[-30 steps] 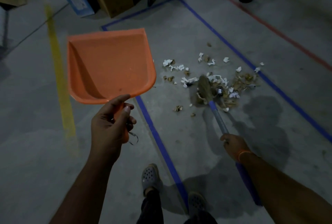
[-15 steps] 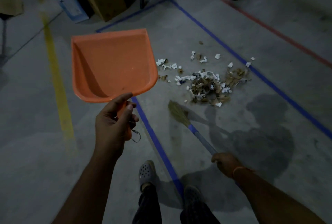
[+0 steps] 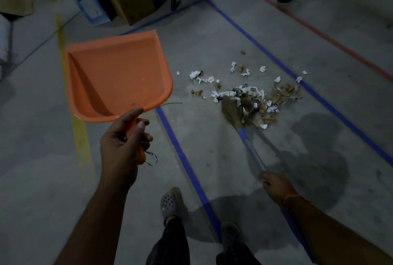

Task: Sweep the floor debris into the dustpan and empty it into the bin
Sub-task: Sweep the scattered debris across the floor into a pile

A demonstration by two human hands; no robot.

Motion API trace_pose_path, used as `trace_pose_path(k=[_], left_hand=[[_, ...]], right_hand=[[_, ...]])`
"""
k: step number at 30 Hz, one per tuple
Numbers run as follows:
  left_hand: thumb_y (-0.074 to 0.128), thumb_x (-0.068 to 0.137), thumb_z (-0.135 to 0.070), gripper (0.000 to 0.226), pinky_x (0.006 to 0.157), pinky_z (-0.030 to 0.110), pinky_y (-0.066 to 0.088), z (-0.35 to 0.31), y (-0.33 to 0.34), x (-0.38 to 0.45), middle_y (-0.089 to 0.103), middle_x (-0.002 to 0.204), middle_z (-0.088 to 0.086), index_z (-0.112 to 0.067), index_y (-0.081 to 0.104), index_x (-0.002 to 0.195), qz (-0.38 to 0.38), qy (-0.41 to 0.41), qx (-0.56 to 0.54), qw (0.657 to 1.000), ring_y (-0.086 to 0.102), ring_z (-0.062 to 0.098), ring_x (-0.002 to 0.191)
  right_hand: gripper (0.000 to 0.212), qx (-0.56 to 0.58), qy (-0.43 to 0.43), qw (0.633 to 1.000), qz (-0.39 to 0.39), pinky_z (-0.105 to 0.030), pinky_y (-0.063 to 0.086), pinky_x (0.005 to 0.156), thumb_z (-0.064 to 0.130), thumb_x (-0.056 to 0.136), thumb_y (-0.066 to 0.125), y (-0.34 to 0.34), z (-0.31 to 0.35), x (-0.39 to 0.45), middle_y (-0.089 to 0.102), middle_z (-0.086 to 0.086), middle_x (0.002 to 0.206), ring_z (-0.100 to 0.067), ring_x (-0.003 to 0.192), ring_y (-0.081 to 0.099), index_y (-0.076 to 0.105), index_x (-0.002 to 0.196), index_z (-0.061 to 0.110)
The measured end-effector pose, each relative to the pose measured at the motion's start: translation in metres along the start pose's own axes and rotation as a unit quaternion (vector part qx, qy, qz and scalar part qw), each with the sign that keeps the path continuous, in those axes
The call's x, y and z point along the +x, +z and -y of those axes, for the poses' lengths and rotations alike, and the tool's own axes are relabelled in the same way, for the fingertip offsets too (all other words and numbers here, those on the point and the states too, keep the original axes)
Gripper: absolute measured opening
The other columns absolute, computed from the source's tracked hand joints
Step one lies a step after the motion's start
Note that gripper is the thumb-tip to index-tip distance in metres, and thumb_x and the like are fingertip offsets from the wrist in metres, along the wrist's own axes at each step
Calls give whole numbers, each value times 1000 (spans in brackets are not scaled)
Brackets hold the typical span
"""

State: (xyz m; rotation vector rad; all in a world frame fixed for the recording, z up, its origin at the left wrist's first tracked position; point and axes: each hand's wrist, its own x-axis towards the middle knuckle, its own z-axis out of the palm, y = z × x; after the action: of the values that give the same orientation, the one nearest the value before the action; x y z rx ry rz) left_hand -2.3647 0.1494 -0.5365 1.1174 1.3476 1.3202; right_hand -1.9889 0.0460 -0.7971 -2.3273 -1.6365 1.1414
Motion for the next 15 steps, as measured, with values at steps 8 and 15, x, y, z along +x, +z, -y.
trace_pose_path(k=[8,15], left_hand=[[58,100,-4,31,57,26,49,15,-66,75,70,101,8,-17,67,127,-9,-9,1,1000,62,18,66],[59,99,-3,29,56,25,49,19,-145,175,71,99,8,-13,68,125,5,-25,36,999,63,18,65]], right_hand=[[24,52,-82,995,20,-19,46,59,4,85,55,55,179,73,66,-6,87,-17,66,61,69,97,20],[25,31,-85,993,79,-27,51,78,12,90,52,123,345,147,68,-13,106,-30,92,66,68,108,19]])
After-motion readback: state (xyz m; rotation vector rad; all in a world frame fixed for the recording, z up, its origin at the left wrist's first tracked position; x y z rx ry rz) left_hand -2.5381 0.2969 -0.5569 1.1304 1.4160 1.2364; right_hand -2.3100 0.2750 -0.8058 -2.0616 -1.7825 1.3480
